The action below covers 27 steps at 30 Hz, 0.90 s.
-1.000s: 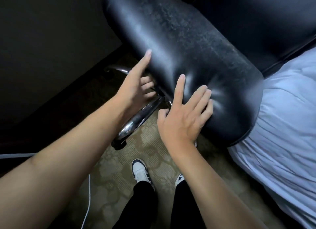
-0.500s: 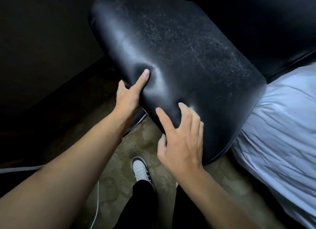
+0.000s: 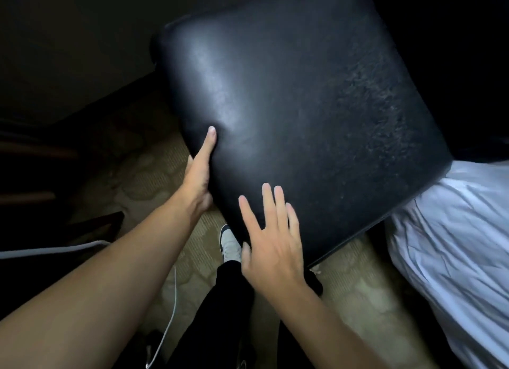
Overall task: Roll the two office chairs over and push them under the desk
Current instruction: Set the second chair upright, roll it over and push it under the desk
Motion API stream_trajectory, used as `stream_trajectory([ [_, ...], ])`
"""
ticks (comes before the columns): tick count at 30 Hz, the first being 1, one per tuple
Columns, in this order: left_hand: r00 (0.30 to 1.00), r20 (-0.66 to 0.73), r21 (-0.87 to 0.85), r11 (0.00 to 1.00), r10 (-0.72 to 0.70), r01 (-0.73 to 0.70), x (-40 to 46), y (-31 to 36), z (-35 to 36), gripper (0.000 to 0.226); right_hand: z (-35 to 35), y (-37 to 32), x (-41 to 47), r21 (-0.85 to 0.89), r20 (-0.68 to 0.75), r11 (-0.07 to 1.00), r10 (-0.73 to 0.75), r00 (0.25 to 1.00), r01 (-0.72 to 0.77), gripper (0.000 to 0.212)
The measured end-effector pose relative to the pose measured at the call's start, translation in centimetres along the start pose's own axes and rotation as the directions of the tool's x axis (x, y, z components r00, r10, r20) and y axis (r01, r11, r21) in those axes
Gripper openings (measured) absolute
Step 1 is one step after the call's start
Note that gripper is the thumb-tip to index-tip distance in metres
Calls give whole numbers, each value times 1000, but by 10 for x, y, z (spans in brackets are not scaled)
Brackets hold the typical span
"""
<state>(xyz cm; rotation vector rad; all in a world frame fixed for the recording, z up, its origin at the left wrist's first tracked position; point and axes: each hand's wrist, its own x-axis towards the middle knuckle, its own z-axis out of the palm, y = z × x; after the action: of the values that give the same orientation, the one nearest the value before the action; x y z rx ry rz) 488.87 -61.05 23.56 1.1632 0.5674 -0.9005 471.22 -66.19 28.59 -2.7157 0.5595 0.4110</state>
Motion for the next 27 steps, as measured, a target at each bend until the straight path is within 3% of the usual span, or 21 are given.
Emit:
stream_trajectory([
  [2, 998, 50, -10, 999, -47, 48, 9, -9, -30, 66, 17, -7, 2, 22, 84, 999, 47, 995, -49, 87],
  [5, 994, -9, -88, 990, -110, 109, 25, -34, -78, 59, 40, -21, 13, 17, 192, 993, 111, 975, -116, 86],
  [10, 990, -53, -30, 991, -130, 129, 7, -44, -135, 62, 61, -42, 1, -41, 260, 999, 34, 965, -25, 83],
  [12, 965, -242, 55, 992, -99, 115, 0, -43, -144, 70, 53, -46, 0, -38, 279, 999, 43, 959, -33, 80],
  [14, 892, -451, 153, 982, -29, 109, -8, -37, -144, 66, 45, -53, 3, -24, 331, 999, 32, 943, -26, 76],
  [17, 794, -596, 302, 950, 118, 85, -19, -33, -140, 64, 26, -58, 14, -3, 396, 999, 32, 918, -34, 71],
  [22, 821, -539, 566, 803, 190, 185, -43, -19, -113, 61, -28, -69, 50, 85, 438, 993, 35, 899, -80, 66],
  [27, 890, -421, 493, 868, 172, 66, -90, 21, -72, 24, -104, -70, 72, 122, 444, 991, -6, 896, -54, 64],
])
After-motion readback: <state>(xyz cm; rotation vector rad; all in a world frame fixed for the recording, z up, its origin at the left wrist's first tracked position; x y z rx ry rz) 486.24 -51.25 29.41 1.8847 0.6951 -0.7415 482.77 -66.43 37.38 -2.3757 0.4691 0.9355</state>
